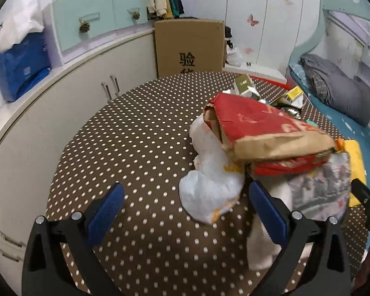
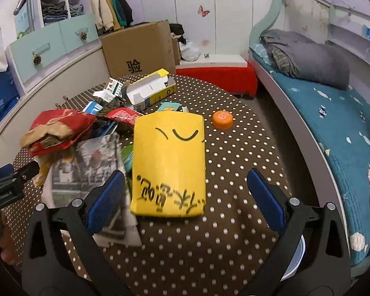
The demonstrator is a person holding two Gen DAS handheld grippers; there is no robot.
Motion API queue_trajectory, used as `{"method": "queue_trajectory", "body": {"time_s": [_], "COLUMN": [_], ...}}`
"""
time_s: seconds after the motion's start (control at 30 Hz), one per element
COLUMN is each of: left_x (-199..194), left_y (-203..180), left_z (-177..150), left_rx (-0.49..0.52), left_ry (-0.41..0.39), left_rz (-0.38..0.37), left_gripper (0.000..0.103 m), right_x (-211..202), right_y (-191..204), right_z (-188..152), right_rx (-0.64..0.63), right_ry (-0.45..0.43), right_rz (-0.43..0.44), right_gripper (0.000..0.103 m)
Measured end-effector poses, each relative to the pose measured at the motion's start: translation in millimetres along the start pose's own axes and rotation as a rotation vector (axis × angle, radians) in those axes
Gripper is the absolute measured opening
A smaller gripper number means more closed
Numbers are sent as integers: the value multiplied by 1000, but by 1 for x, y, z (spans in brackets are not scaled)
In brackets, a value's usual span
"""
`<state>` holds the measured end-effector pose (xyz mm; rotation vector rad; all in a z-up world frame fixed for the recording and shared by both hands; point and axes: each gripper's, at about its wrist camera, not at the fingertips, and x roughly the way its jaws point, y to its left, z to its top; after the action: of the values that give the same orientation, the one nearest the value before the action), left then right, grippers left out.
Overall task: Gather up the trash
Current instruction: 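Grasp the yellow snack bag with the right tool while the left tool grasps the white plastic bag, then carry the yellow bag and white bag toward the blue bucket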
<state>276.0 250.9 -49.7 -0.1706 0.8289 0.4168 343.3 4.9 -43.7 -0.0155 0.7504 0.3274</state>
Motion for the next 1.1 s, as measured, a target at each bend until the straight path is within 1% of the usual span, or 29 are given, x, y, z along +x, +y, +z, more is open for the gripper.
{"method": "queue_trajectory", "body": {"time_s": [0.13,0.2,0.27,0.33,0.37,0.4,0.43,0.47,0.5,0.53,0.6,0.67,0.77,0.9,1.0,1.1], "left_x": [19,29,35,36,38,40,39,37,34,32,26,19,5,-17,-31,-44], "left_y": [-3,-4,-4,-3,-3,0,2,4,7,10,18,24,35,44,45,42], "left_z": [5,9,11,10,10,11,10,9,8,7,3,0,-5,-13,-17,-20], "left_rx": [15,18,21,21,16,6,5,7,2,-6,-23,-34,-60,-83,-84,-74], "left_ry": [53,73,72,72,83,100,91,84,83,83,76,67,43,14,-7,-25], "left_rz": [-39,-69,-67,-78,-79,-69,-56,-55,-65,-71,-66,-46,-31,-14,-7,-18], "left_gripper": [99,99,98,77,55,44,39,32,29,28,25,24,23,23,23,23], "right_x": [13,23,31,38,38,38,38,37,37,35,30,22,12,-2,-16,-31], "right_y": [-1,-1,-2,-4,-4,-4,-3,-3,-4,-6,-6,-6,-7,-9,-12,-15], "right_z": [6,9,12,14,14,15,14,12,11,10,7,3,-2,-7,-11,-13], "right_rx": [0,-1,6,18,18,14,7,10,22,37,41,34,46,58,72,77], "right_ry": [14,44,72,92,96,97,101,112,122,125,121,106,104,93,81,56], "right_rz": [-16,-24,-13,8,13,14,15,22,32,51,50,32,53,55,71,79], "right_gripper": [97,97,97,97,94,82,73,55,52,51,49,48,48,48,48,48]}}
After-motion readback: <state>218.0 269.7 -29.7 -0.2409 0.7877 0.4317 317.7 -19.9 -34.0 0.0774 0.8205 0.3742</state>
